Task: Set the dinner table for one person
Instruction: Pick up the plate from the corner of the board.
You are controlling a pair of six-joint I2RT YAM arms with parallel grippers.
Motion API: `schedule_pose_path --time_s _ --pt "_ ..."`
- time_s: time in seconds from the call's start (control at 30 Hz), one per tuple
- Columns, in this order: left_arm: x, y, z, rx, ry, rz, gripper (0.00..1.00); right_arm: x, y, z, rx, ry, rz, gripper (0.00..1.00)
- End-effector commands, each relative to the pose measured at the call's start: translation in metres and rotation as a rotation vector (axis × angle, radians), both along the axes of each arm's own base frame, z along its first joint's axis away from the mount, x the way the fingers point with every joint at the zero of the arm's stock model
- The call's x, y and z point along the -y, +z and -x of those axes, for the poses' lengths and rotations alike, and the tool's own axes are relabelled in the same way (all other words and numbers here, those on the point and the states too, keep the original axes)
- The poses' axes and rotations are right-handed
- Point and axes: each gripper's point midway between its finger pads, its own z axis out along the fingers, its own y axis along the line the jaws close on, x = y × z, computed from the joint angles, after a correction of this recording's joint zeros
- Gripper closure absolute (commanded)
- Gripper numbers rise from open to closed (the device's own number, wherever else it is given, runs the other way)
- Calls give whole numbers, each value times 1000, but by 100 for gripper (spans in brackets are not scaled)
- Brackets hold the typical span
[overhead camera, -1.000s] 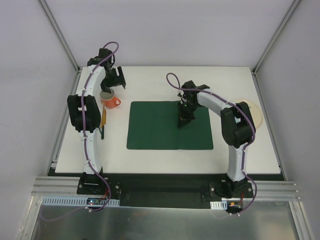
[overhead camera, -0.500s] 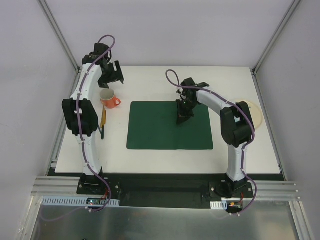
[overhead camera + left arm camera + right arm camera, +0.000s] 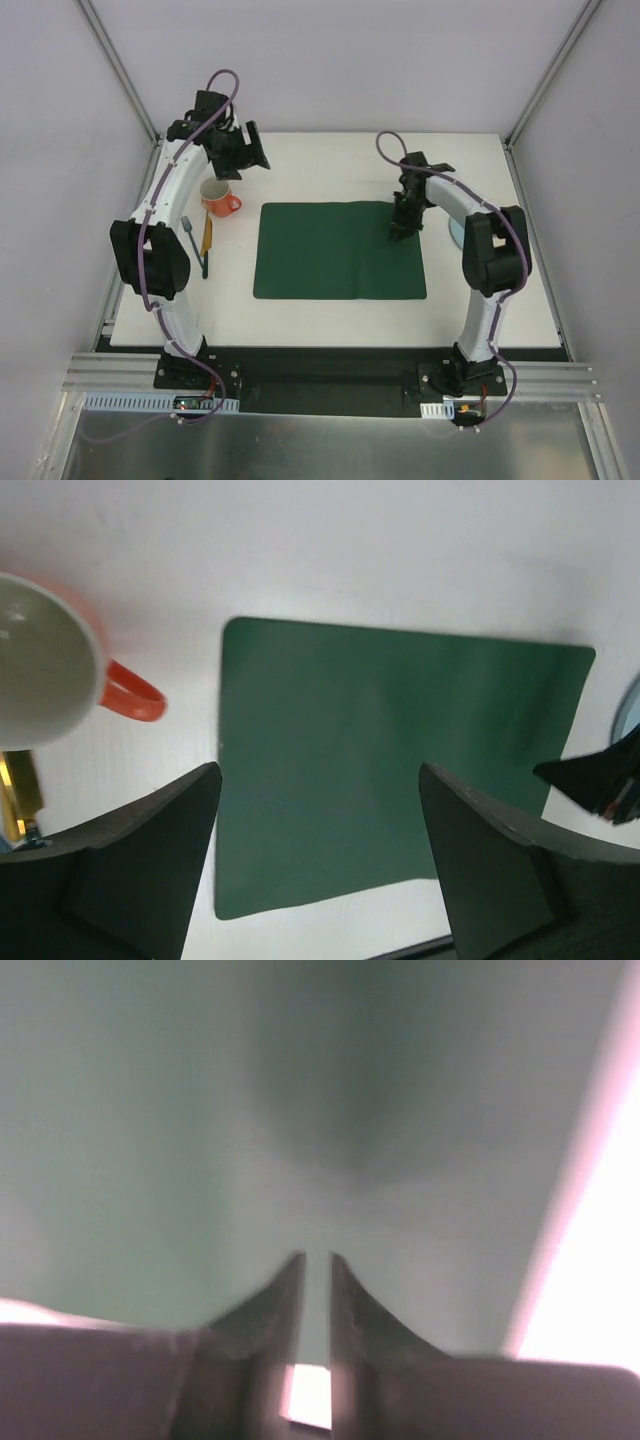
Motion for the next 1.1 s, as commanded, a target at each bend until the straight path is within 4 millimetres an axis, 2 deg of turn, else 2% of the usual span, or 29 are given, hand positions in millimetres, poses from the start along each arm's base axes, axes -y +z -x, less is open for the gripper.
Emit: schedule_pose_path --time_s 0.0,0.07,0.17,0.23,0.3,0.33,0.4,0.47,0.5,0.57,0.6,0.7,0.9,1.07 --pt "40 -4 17 -18 -91 95 20 71 26 -9 105 -241 87 66" --pt "50 -7 23 -26 -119 109 20 94 27 -9 133 -288 155 49" --pt "57 -21 34 -59 -145 113 20 130 32 -1 158 -380 230 36" --pt "60 -26 37 -78 -156 122 20 154 31 10 152 -457 265 33" --pt "60 -34 39 -99 -158 122 20 179 28 16 144 -528 302 32" --pt "60 -35 40 -100 -163 124 20 182 25 19 137 -532 308 32" --pt "61 -37 39 -104 -169 124 20 206 14 29 100 -601 306 32" --pt "61 -38 39 -103 -174 121 20 214 5 33 68 -623 273 33" --pt "61 -39 39 -107 -175 121 20 227 2 33 68 -665 259 34" --pt "61 -39 38 -102 -180 118 20 235 -2 33 64 -692 216 34" --pt "61 -39 37 -101 -180 115 20 247 -3 34 64 -731 207 35" --pt "60 -37 36 -90 -182 109 20 268 0 30 78 -768 197 35" --pt "59 -38 33 -88 -185 105 20 292 9 15 137 -804 154 36" --pt "60 -37 31 -84 -187 106 20 313 4 14 131 -851 156 39"
